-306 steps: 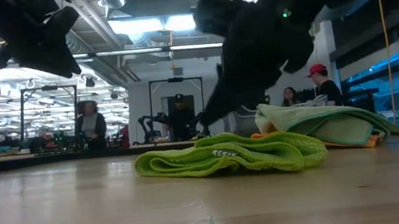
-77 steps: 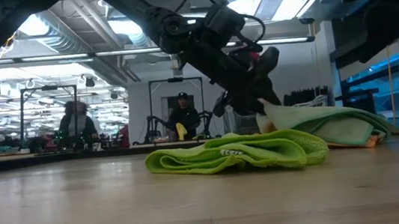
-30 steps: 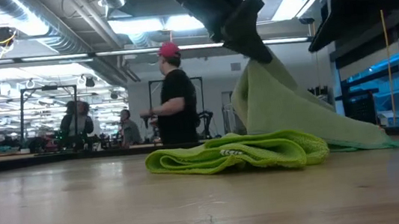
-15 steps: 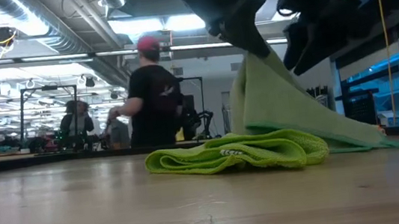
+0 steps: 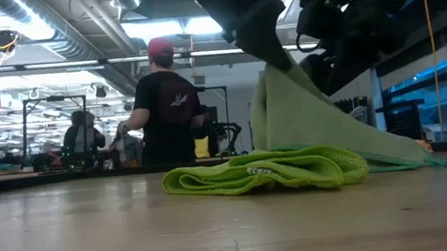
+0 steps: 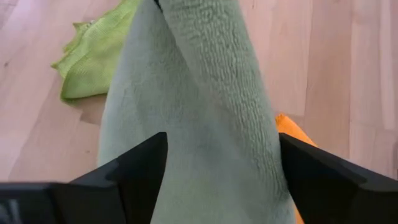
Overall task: Fold microfiber towels
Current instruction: Adjust the green microfiber cloth
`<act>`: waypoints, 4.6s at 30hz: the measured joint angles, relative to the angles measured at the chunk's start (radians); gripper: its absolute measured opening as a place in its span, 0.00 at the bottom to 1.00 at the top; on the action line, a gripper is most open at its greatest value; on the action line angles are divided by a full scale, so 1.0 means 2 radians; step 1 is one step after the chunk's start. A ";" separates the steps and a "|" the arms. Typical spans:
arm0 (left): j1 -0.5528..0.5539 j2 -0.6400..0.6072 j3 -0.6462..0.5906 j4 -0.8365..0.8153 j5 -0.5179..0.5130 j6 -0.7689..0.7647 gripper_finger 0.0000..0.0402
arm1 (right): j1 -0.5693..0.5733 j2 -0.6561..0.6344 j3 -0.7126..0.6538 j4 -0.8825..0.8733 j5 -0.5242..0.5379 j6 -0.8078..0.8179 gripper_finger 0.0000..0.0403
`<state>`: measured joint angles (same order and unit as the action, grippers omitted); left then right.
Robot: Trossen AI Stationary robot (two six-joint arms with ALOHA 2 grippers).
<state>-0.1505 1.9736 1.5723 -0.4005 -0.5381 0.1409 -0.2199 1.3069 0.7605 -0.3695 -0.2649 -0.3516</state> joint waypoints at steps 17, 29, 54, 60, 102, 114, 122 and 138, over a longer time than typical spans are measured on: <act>0.003 -0.035 0.000 -0.045 -0.001 -0.013 0.00 | 0.006 0.031 0.002 0.005 0.064 0.064 0.04; 0.030 -0.069 0.000 -0.076 0.000 -0.069 0.13 | 0.052 -0.049 0.073 -0.179 0.190 0.225 0.02; 0.066 -0.119 0.000 -0.124 -0.104 -0.091 0.25 | 0.078 -0.049 0.221 -0.360 0.127 0.265 0.02; 0.074 -0.119 0.000 -0.122 -0.104 -0.094 0.25 | 0.015 -0.048 0.104 -0.316 0.173 0.241 0.02; 0.114 -0.118 0.000 -0.166 -0.102 -0.121 0.25 | -0.041 -0.044 0.115 -0.342 0.087 0.253 0.02; 0.113 -0.118 0.000 -0.166 -0.102 -0.124 0.25 | -0.071 -0.043 0.040 -0.277 0.248 0.207 0.12; 0.113 -0.118 0.000 -0.166 -0.099 -0.135 0.25 | -0.072 -0.044 0.040 -0.279 0.228 0.198 0.36; 0.113 -0.117 0.000 -0.166 -0.099 -0.140 0.25 | -0.070 -0.044 0.082 -0.405 0.305 0.331 0.46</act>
<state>0.0765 1.7386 1.5723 -0.7330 -0.7351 -0.1390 -0.3609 1.2198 0.9248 -1.1789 0.3460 0.3101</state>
